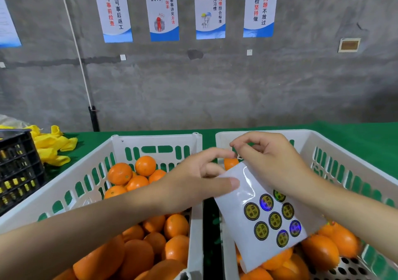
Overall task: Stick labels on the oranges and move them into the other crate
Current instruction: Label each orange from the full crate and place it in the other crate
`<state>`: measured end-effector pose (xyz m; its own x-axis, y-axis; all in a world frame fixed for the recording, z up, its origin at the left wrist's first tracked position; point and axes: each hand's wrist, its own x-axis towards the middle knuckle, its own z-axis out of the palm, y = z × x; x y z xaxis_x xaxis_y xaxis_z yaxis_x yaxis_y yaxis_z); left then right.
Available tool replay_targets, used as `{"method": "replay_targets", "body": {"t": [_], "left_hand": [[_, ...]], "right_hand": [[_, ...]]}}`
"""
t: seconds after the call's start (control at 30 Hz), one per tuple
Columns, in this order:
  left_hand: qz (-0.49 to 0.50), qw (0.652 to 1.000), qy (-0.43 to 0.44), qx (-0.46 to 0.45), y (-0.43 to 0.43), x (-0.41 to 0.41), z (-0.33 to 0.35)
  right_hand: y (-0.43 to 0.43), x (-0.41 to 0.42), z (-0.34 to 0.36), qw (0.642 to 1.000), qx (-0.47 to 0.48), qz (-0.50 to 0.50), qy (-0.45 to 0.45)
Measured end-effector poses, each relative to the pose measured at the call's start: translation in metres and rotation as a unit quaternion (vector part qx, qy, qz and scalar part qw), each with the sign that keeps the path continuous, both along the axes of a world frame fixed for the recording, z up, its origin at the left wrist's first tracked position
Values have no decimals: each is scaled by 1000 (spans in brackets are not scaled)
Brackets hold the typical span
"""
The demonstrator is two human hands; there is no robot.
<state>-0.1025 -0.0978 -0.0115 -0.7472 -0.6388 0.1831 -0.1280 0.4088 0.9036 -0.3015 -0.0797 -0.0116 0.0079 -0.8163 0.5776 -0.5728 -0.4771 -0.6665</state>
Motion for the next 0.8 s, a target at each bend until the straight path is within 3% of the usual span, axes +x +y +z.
{"method": "replay_targets", "body": {"t": [0.17,0.27,0.37,0.53,0.8], "left_hand": [[-14,992,-104,-73,-1,2,3],[11,998,-55,-36,-1,1,1],[123,992,34,6,-7,-7,-2],[224,964,111,95,-18,-5,-1],[201,977,68,-2,-21,0,-6]], "right_hand": [[-1,-1,0,999,-32,-9,-2],[3,-1,-1,996,-61,-30,51],[8,-2,3,972,-139,-95,165],[10,-3,2,966,-140,-55,209],[10,-1,-4,963,-96,-11,251]]}}
